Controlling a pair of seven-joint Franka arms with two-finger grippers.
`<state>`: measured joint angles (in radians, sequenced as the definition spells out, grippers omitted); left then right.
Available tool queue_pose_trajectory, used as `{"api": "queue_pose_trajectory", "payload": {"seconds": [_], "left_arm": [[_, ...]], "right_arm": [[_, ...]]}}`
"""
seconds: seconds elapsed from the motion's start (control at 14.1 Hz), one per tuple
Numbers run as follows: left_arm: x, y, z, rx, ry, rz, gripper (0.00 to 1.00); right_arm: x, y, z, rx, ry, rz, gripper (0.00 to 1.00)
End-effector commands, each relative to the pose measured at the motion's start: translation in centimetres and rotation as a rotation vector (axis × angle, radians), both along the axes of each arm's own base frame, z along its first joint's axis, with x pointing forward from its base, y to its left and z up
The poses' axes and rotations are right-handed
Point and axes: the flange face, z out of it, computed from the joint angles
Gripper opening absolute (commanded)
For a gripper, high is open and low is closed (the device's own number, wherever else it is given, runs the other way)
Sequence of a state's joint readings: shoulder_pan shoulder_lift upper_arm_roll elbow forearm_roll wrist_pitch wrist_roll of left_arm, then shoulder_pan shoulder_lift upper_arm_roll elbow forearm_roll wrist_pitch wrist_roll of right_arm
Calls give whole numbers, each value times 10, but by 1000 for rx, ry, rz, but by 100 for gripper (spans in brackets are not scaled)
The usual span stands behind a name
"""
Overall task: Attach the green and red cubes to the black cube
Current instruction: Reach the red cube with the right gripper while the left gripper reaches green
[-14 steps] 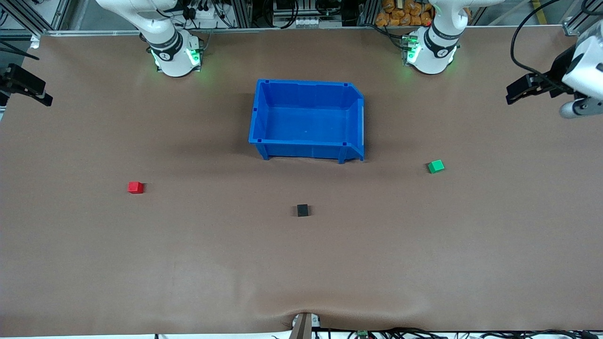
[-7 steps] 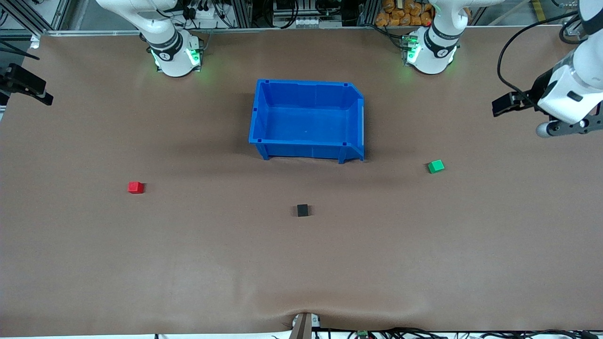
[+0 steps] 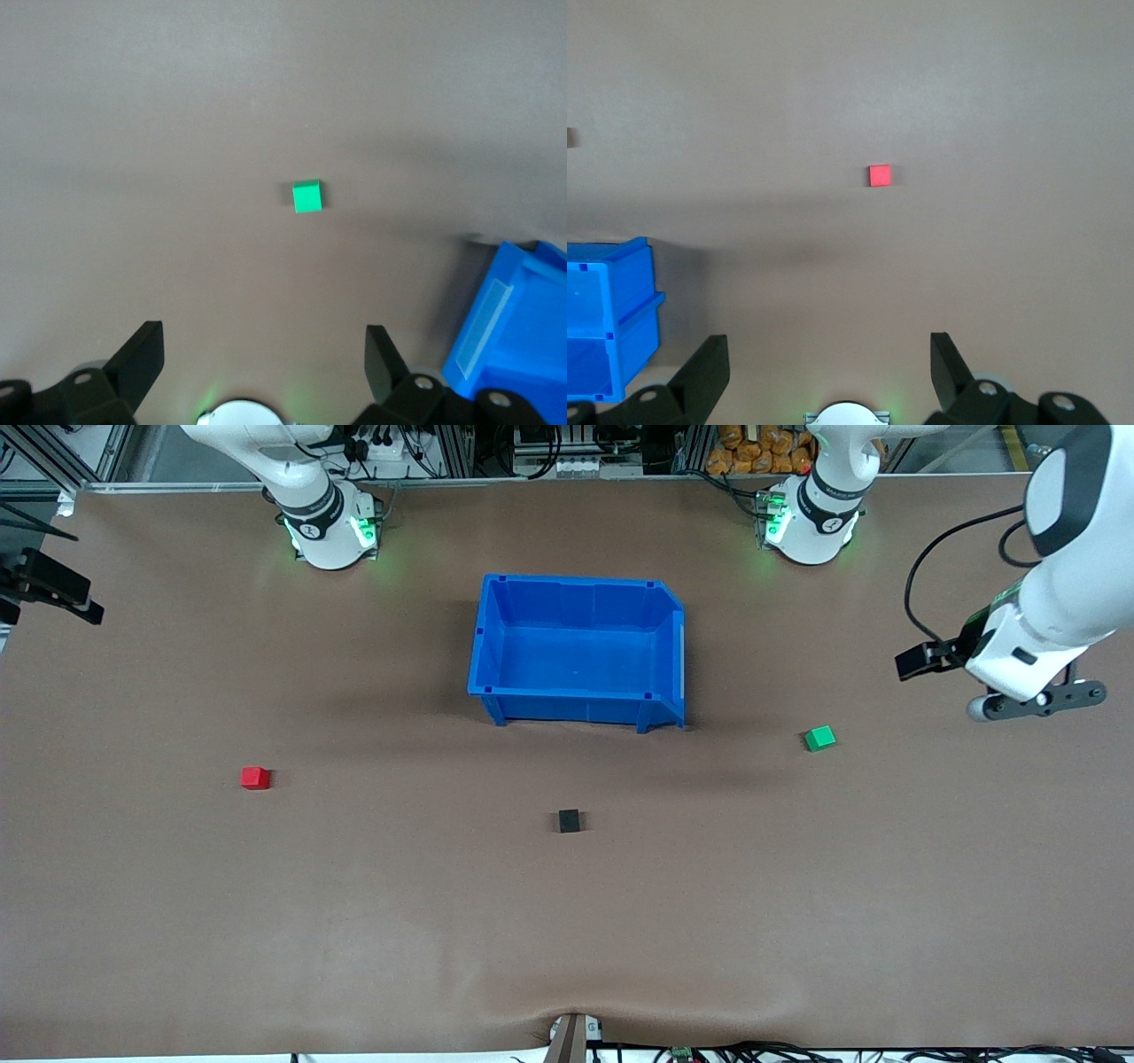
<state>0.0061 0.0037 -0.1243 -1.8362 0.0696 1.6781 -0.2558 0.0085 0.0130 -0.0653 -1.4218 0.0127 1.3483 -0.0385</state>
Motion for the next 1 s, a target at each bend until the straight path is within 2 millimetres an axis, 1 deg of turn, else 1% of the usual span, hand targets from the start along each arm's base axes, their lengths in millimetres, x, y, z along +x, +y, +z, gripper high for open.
{"api": "queue_pose_trajectory", "payload": {"seconds": [0.0, 0.07, 0.14, 0.21, 0.28, 0.36, 0.43, 0.5, 0.57, 0.64, 0.71, 0.78, 0.85, 0.93], "left_arm": [[-9, 4, -32, 9, -6, 12, 100], [-11, 4, -46, 3, 3, 16, 100], [-13, 6, -60, 0, 1, 33, 100], [-16, 7, -75, -1, -7, 39, 100], [-18, 11, -89, -4, -17, 44, 100], [-21, 12, -101, -7, -29, 42, 100], [-24, 13, -113, -10, -40, 43, 100], [-25, 19, -120, -11, -43, 52, 100], [-24, 23, -127, -12, -34, 60, 100], [-24, 24, -133, -12, -21, 60, 100], [-23, 24, -140, -13, -9, 62, 100], [-23, 24, -145, -14, 0, 64, 100], [-22, 24, -152, -14, 12, 69, 100], [-22, 24, -160, -15, 26, 78, 100]], "right_arm": [[23, -8, -32, -14, 60, -5, 100], [42, -12, -76, -14, 141, -15, 100], [53, -20, -114, -16, 231, -42, 100], [53, -44, -121, 10, 237, -85, 100], [54, -75, -124, 42, 223, -128, 100], [59, -87, -137, 81, 224, -148, 100], [66, -89, -152, 80, 241, -145, 100], [70, -88, -158, 77, 245, -130, 100], [72, -89, -168, 86, 256, -146, 100], [75, -89, -191, 100, 300, -151, 100], [79, -88, -227, 101, 355, -150, 100], [89, -92, -271, 97, 409, -153, 100], [98, -97, -298, 90, 398, -157, 100], [102, -98, -309, 83, 374, -159, 100]]}}
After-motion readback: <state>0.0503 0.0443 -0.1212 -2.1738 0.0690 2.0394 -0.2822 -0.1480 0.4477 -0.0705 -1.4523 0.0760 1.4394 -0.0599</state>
